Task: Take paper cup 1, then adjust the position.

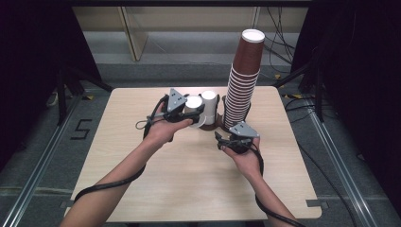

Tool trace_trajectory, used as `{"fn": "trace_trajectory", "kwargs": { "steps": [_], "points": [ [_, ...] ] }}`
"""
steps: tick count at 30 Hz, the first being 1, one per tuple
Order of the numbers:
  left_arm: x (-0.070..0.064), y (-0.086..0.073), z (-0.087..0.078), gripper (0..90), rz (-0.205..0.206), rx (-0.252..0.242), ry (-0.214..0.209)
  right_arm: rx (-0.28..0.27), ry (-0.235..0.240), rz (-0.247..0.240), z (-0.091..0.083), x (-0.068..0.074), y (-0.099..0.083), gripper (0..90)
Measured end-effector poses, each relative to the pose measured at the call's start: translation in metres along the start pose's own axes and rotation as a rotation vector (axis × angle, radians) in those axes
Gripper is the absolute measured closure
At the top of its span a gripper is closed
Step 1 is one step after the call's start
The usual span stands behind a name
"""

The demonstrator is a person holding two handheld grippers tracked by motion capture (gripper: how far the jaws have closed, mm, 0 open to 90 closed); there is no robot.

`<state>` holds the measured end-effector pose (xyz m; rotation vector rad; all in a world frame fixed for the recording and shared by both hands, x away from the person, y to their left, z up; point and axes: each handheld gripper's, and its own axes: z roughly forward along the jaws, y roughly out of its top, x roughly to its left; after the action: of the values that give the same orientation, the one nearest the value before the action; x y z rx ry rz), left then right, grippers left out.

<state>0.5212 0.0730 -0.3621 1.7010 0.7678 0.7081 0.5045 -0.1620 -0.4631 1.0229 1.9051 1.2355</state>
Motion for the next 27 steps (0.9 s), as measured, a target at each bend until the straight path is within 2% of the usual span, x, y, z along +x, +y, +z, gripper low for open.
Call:
{"fn": "trace_trajectory", "kwargs": {
  "steps": [1,3,4,5,7,9,10,12,14,16,17,19,21,22,25,27],
  "points": [
    [-0.002,-0.004,-0.003,33.6,0.007,0.004,-0.009,0.002,-0.001,0.01,-0.005,0.0,-0.002,20.7],
    [-0.008,-0.012,-0.008,33.6,0.002,0.014,-0.026,-0.003,0.004,-0.003,-0.018,-0.003,-0.01,20.5],
    [-0.01,-0.017,-0.011,33.6,0.002,0.022,-0.038,-0.003,0.004,-0.003,-0.018,-0.003,-0.01,20.5],
    [-0.012,-0.021,-0.013,33.6,0.0,0.027,-0.047,0.008,0.003,-0.001,-0.028,-0.004,-0.014,20.5],
    [-0.016,-0.028,-0.018,33.6,0.005,0.038,-0.05,0.002,0.0,0.002,-0.032,-0.005,-0.017,20.5],
    [-0.018,-0.034,-0.023,33.6,0.009,0.045,-0.053,0.004,-0.007,-0.015,-0.043,-0.008,-0.023,20.5],
    [-0.02,-0.036,-0.026,33.6,0.016,0.047,-0.058,0.008,-0.003,0.019,-0.046,-0.006,-0.025,20.4],
    [-0.022,-0.04,-0.03,33.6,0.022,0.059,-0.067,0.008,-0.003,0.027,-0.05,-0.006,-0.027,20.2],
    [-0.024,-0.042,-0.033,33.6,0.03,0.072,-0.073,0.008,0.019,0.053,-0.054,-0.004,-0.03,20.0],
    [-0.028,-0.045,-0.035,33.7,0.057,0.075,-0.063,0.005,0.028,0.034,-0.059,-0.002,-0.032,19.5],
    [-0.03,-0.047,-0.037,33.7,0.065,0.077,-0.067,0.013,0.037,0.061,-0.063,0.002,-0.033,19.4],
    [-0.035,-0.049,-0.039,33.6,0.063,0.085,-0.083,0.008,0.059,0.061,-0.068,0.005,-0.034,19.2],
    [-0.039,-0.052,-0.041,33.7,0.062,0.087,-0.089,0.01,0.057,0.065,-0.075,0.009,-0.034,19.1],
    [-0.041,-0.053,-0.042,33.6,0.065,0.095,-0.097,-0.001,0.063,0.04,-0.078,0.008,-0.034,19.1],
    [-0.045,-0.055,-0.043,33.6,0.068,0.113,-0.117,0.002,0.064,0.035,-0.084,0.013,-0.037,19.1],
    [-0.047,-0.056,-0.043,33.6,0.059,0.122,-0.119,-0.012,0.065,0.055,-0.086,0.017,-0.04,20.6]
  ]
}}
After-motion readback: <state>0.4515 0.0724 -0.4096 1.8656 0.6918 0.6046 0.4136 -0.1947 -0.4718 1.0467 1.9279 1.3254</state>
